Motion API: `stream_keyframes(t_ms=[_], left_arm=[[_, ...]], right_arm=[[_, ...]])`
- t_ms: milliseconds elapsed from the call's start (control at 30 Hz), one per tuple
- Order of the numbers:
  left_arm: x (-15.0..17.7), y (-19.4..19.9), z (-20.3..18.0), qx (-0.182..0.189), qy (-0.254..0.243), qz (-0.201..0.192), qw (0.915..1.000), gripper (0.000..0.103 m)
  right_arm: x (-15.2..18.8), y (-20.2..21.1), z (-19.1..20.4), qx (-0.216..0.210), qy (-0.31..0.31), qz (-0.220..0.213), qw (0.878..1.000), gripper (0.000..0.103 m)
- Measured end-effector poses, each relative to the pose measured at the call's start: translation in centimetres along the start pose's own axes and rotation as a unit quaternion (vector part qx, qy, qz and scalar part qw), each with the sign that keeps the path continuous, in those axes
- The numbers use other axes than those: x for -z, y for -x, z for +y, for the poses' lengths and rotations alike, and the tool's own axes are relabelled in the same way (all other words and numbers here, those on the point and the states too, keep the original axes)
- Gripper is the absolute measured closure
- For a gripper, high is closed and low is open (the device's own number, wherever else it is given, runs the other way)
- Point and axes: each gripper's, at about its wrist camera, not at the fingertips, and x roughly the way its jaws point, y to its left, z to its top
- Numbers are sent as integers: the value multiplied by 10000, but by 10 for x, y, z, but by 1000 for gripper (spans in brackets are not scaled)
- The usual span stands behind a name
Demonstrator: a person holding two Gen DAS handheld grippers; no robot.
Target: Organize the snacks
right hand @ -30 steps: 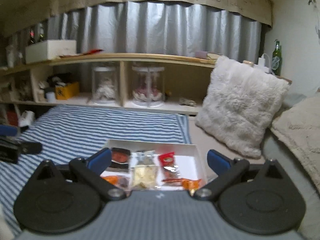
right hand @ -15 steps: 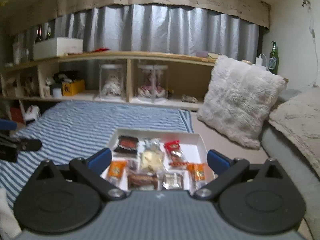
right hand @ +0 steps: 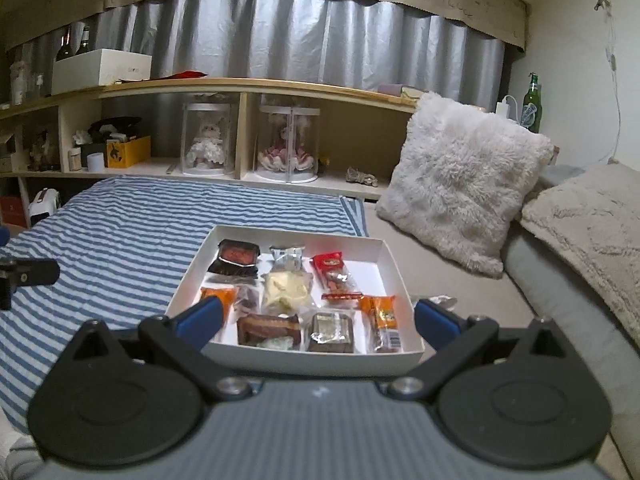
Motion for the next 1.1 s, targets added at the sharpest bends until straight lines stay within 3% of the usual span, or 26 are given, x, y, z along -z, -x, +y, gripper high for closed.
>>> stream_keyframes(t_ms=[1100], left_arm=[[7,-6,0,56,120,131,9998,0]], right_arm=[[2,-6,-4,-111,-221,149,9996,1]])
